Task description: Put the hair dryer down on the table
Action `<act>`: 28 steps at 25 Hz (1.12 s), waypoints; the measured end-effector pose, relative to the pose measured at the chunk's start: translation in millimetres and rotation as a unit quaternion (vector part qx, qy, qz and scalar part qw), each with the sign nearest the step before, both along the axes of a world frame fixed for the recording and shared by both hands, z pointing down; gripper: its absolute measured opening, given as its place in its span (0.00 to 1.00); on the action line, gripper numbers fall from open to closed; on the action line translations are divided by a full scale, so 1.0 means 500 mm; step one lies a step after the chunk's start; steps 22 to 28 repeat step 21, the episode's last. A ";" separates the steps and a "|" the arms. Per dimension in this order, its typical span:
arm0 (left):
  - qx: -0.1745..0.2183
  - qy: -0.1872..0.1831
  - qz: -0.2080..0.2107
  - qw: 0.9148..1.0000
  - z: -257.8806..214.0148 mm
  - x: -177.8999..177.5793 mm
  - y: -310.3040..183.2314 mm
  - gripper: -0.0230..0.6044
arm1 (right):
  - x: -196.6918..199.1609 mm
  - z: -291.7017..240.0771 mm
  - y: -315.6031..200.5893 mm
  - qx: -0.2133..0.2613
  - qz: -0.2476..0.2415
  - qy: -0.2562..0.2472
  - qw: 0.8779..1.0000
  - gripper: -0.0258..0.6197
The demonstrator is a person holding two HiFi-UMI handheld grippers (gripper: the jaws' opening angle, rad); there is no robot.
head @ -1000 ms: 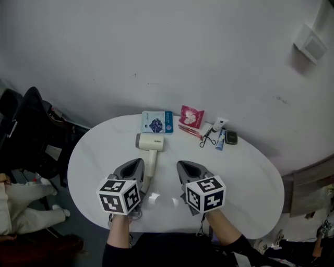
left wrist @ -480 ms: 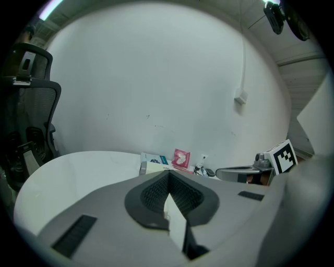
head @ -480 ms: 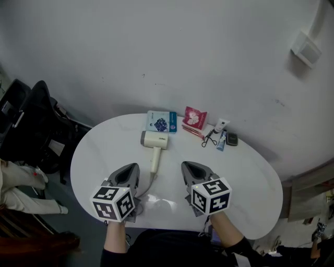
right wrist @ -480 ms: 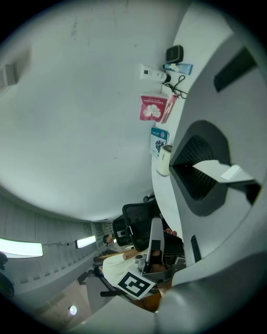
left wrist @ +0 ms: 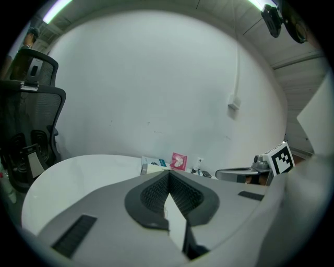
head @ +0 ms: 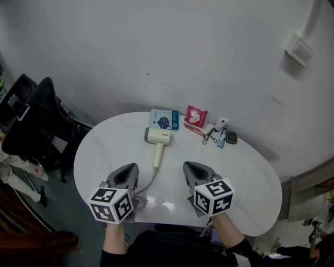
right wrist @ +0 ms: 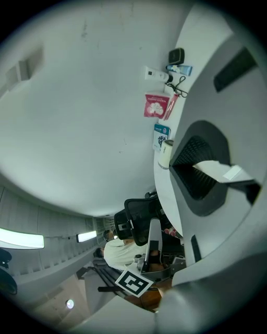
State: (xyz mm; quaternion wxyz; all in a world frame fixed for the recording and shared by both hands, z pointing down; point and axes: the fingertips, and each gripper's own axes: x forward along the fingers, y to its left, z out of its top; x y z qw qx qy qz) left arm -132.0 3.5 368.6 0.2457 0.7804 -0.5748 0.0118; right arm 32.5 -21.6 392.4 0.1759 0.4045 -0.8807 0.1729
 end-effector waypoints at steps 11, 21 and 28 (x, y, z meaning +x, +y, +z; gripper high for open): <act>0.020 -0.002 -0.001 1.000 -0.030 -0.020 0.068 0.05 | -0.031 -0.026 0.060 0.016 -0.015 -0.003 1.000 0.04; 0.035 -0.001 -0.006 0.999 -0.048 -0.039 0.124 0.05 | -0.046 -0.039 0.116 0.026 -0.021 -0.007 0.999 0.04; 0.035 -0.001 -0.006 0.999 -0.048 -0.039 0.124 0.05 | -0.046 -0.039 0.116 0.026 -0.021 -0.007 0.999 0.04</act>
